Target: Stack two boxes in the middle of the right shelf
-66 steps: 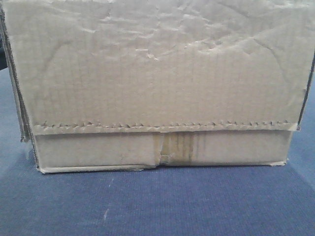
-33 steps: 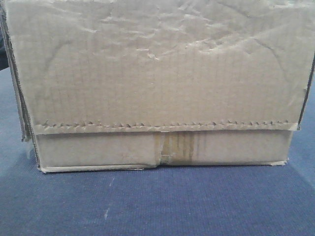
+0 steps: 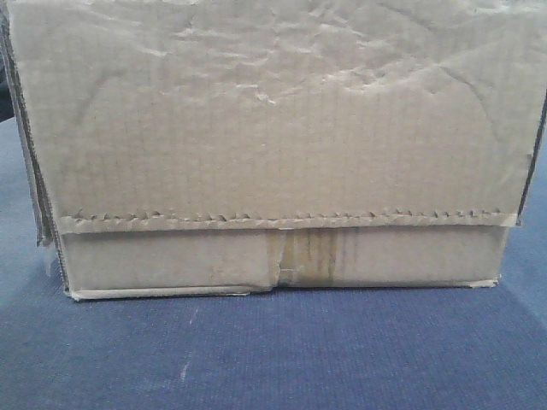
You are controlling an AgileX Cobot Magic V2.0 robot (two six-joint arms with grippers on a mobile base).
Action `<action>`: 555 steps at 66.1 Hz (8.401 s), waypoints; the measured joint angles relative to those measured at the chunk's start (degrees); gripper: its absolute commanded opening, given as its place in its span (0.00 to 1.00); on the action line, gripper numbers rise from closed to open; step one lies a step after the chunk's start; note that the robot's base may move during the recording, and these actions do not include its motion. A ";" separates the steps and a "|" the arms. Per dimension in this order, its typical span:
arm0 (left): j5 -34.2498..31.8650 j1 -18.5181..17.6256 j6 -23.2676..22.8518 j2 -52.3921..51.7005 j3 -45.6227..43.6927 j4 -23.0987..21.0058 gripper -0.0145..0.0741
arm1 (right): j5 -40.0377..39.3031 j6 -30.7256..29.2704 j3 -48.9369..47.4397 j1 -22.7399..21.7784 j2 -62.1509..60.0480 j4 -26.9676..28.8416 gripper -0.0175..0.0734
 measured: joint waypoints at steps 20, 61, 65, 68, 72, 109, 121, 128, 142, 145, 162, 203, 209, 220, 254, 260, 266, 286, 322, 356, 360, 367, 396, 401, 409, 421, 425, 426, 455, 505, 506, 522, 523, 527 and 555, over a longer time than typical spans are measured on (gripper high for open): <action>-0.70 0.00 -0.24 0.62 0.00 -0.36 0.19 | 0.00 0.00 0.00 0.43 0.00 0.00 0.82; -0.69 0.00 -0.46 -3.71 -4.02 -1.14 0.84 | 1.09 0.00 -1.77 0.43 0.00 0.00 0.82; 0.70 0.00 -0.46 -5.53 -4.91 1.27 0.84 | 2.28 0.00 -3.07 0.43 0.00 0.00 0.82; 1.85 0.00 -0.46 -6.95 -5.36 3.83 0.84 | 3.27 0.00 -4.32 0.43 0.35 0.00 0.82; 3.52 0.00 -0.46 -8.61 -5.57 6.72 0.84 | 5.08 0.00 -6.43 0.43 1.17 0.00 0.82; 7.46 0.25 -0.46 -11.60 7.57 16.22 0.84 | 34.49 0.00 -31.91 5.70 29.19 0.58 0.82; 5.77 0.32 -0.46 -11.60 16.59 9.63 0.84 | 38.41 0.00 -32.19 5.70 35.49 0.58 0.82; 2.54 0.32 -1.07 -11.60 20.90 8.64 0.84 | 39.37 0.00 -32.19 5.70 38.35 0.60 0.82; -1.74 0.66 -2.80 -11.60 26.95 8.38 0.84 | 39.74 0.00 -32.19 5.70 43.01 2.79 0.82; -2.37 0.92 -2.92 -11.60 27.44 7.97 0.84 | 39.74 0.00 -32.19 5.70 43.81 3.01 0.82; -3.17 3.12 -3.17 -10.56 27.68 6.16 0.84 | 39.74 0.00 -32.19 5.70 49.02 3.17 0.82; -0.77 2.83 -3.45 -7.91 27.82 3.60 0.04 | 39.74 0.00 -32.19 5.98 50.30 5.02 0.03; -0.75 2.83 -3.56 -7.91 27.56 3.51 0.04 | 39.74 0.11 -32.19 5.98 50.30 5.16 0.03; 1.99 2.83 -3.68 -7.46 25.45 4.26 0.04 | 39.74 0.11 -32.19 6.11 50.30 5.32 0.03; 7.64 2.83 -3.79 -9.33 8.46 6.94 0.04 | 36.85 0.53 -37.16 6.66 40.91 5.18 0.03; 7.77 2.83 -3.79 -11.14 5.13 7.25 0.04 | 36.85 0.53 -40.83 6.66 39.08 5.06 0.03; 7.89 2.83 -3.79 -13.06 1.47 7.44 0.04 | 36.75 0.57 -45.07 6.66 37.56 4.94 0.03; 8.01 2.83 -3.79 -16.08 -7.37 7.44 0.04 | 36.36 0.57 -53.95 6.66 35.51 5.04 0.03; 8.75 -0.30 -3.79 -13.44 -7.57 14.05 0.04 | 35.80 0.57 -54.09 6.66 35.62 4.71 0.03; 8.75 -0.83 -3.89 -13.36 -7.57 14.52 0.04 | 35.67 0.57 -54.09 6.55 35.62 4.49 0.03; 8.75 -0.83 -3.87 -13.36 -7.57 14.52 0.04 | 35.67 0.57 -54.09 6.55 35.62 4.49 0.03; 8.75 -0.83 -3.87 -13.36 -7.57 14.52 0.04 | 35.67 0.57 -54.09 6.55 35.62 4.49 0.03; 8.75 -0.83 -3.87 -13.36 -7.57 14.63 0.04 | 35.67 0.57 -54.09 6.55 35.62 4.49 0.03; 8.75 -0.83 -3.87 -13.36 -7.57 14.63 0.04 | 35.67 0.57 -54.09 6.55 35.62 4.49 0.03; 8.75 -0.83 -3.87 -13.36 -7.57 14.63 0.04 | 35.55 0.57 -54.09 6.55 35.62 4.49 0.03; 8.75 -0.83 -3.87 -13.36 -7.57 14.85 0.04 | 35.45 0.57 -54.09 6.55 35.84 4.49 0.03; 8.75 -0.83 -3.87 -13.36 -7.57 14.85 0.04 | 35.45 0.57 -54.09 6.55 35.83 4.49 0.03; 8.75 -0.83 -3.87 -13.36 -7.57 14.85 0.04 | 35.45 0.57 -54.09 6.55 35.83 4.49 0.03; 8.75 -0.83 -3.87 -13.36 -7.84 14.94 0.04 | 35.45 0.57 -54.09 6.55 35.83 4.49 0.03; 8.75 -0.95 -3.87 -13.32 -7.84 14.84 0.04 | 35.45 0.57 -54.09 6.55 35.83 4.49 0.03; 8.75 -0.95 -3.87 -13.32 -7.84 14.84 0.04 | 35.45 0.57 -54.09 6.55 35.83 4.49 0.03; 8.75 -1.06 -3.87 -13.32 -7.84 14.84 0.04 | 35.45 0.57 -54.09 6.55 35.83 4.49 0.03; 8.75 -1.06 -3.87 -13.32 -7.84 14.84 0.04 | 35.45 0.57 -54.09 6.55 35.83 4.49 0.03; 8.75 -1.06 -3.87 -13.32 -7.84 14.84 0.04 | 35.45 0.57 -54.09 6.55 35.83 4.49 0.03; 8.75 -1.06 -3.87 -13.32 -7.84 14.84 0.04 | 35.45 0.57 -54.09 6.55 35.83 4.49 0.03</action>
